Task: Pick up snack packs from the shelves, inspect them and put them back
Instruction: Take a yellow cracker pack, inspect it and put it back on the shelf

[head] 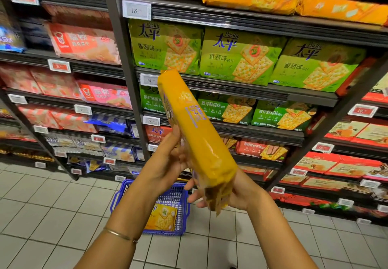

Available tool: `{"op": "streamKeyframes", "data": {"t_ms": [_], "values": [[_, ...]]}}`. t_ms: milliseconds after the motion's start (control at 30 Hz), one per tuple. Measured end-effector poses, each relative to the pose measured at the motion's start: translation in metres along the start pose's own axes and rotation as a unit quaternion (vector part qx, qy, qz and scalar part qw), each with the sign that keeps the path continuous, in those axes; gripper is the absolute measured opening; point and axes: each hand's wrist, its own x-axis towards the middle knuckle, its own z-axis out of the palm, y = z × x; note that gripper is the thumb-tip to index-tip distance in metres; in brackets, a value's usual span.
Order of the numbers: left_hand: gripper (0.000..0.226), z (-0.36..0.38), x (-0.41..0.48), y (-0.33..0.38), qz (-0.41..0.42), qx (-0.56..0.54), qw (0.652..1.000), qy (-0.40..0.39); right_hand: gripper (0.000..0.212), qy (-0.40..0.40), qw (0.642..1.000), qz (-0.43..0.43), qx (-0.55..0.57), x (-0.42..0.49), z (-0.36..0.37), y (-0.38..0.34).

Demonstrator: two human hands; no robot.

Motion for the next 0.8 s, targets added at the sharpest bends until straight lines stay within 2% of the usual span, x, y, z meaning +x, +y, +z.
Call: {"op": "streamKeyframes", "data": {"t_ms": [33, 100, 233, 367, 467, 533, 567, 667, 700, 800], "values": [[0.077, 0.000, 0.001, 0.005, -0.035, -0.023, 0.999, 0.023, 0.057, -0.014, 1.000, -0.001, 0.007, 0.000, 0.001, -0.001], [0.062, -0.006, 0.004, 0.007, -0.107, -0.057, 0.992, 0.033, 0.054, -0.006, 1.000, 0.002, -0.012, 0.005, 0.001, -0.002], [0.064, -0.019, 0.013, -0.001, -0.196, -0.113, 0.973, 0.038, 0.056, 0.070, 0.994, 0.016, -0.081, 0.019, -0.005, 0.003], [0.062, -0.024, 0.011, -0.001, -0.197, -0.137, 0.971, 0.019, 0.062, 0.109, 0.978, 0.029, -0.177, 0.020, -0.007, 0.008], [0.079, -0.026, 0.009, 0.000, -0.140, -0.124, 0.980, 0.063, 0.045, 0.162, 0.948, -0.043, -0.272, 0.015, -0.003, 0.002], [0.077, -0.026, 0.008, 0.003, -0.078, -0.112, 0.984, 0.112, 0.039, 0.153, 0.946, -0.136, -0.250, 0.012, -0.005, -0.002], [0.077, -0.025, 0.008, 0.004, -0.050, -0.111, 0.985, 0.122, 0.042, 0.130, 0.949, -0.184, -0.220, 0.009, -0.005, -0.004], [0.090, -0.020, 0.007, 0.006, 0.030, -0.095, 0.985, 0.140, 0.061, 0.065, 0.943, -0.284, -0.158, 0.002, -0.011, -0.001], [0.098, -0.017, 0.007, 0.005, 0.058, -0.083, 0.983, 0.152, 0.071, 0.070, 0.936, -0.309, -0.157, 0.004, -0.014, 0.004], [0.123, -0.005, 0.008, 0.001, 0.136, -0.048, 0.974, 0.177, 0.105, 0.161, 0.915, -0.344, -0.133, 0.009, -0.008, 0.017]]}}
